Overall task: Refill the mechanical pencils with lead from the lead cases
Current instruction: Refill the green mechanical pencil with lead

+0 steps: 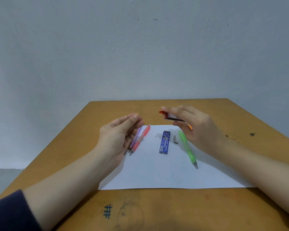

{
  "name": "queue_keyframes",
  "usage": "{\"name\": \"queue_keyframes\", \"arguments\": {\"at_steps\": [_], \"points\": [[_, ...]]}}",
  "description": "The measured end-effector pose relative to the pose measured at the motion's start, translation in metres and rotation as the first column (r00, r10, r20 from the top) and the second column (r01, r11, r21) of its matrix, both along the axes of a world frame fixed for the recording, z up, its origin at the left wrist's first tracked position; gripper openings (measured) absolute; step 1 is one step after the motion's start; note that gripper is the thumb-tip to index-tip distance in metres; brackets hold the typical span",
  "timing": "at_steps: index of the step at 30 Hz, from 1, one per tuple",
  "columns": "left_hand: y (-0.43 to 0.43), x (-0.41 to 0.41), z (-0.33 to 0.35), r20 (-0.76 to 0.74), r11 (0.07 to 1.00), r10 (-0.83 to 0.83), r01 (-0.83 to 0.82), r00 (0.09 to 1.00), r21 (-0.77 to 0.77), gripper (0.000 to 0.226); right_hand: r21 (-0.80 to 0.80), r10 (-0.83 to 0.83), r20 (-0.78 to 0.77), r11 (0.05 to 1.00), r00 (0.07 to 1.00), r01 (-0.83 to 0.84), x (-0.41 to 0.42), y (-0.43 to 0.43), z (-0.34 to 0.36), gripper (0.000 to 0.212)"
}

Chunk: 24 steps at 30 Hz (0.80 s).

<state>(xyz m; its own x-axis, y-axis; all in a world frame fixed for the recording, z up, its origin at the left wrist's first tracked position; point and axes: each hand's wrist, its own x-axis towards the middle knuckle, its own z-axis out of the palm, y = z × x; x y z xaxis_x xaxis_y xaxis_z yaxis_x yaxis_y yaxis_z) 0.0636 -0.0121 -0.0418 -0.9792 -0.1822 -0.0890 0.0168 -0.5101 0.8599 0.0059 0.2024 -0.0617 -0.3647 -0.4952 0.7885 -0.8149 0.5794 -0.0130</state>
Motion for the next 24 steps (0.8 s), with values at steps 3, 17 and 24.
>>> {"name": "queue_keyframes", "arguments": {"at_steps": [3,17,24], "points": [[-0.0017,-0.0004,0.0002,-0.057,0.999,0.017,-0.019,0.998,-0.037,0.017,-0.038,0.014,0.008,0.999,1.000,-0.014,-0.0005,-0.0001,-0.0003,0.056],[-0.0009,0.0009,0.0008,-0.148,0.982,-0.029,0.001,0.989,-0.187,0.017,-0.236,0.122,0.098,0.967,0.988,-0.096,0.0015,-0.0044,0.0005,0.048],[0.0013,0.0013,-0.0025,-0.217,0.916,-0.056,-0.036,0.975,-0.399,0.023,-0.302,0.152,0.157,0.948,0.976,-0.100,0.0049,-0.0055,0.0016,0.042]]}}
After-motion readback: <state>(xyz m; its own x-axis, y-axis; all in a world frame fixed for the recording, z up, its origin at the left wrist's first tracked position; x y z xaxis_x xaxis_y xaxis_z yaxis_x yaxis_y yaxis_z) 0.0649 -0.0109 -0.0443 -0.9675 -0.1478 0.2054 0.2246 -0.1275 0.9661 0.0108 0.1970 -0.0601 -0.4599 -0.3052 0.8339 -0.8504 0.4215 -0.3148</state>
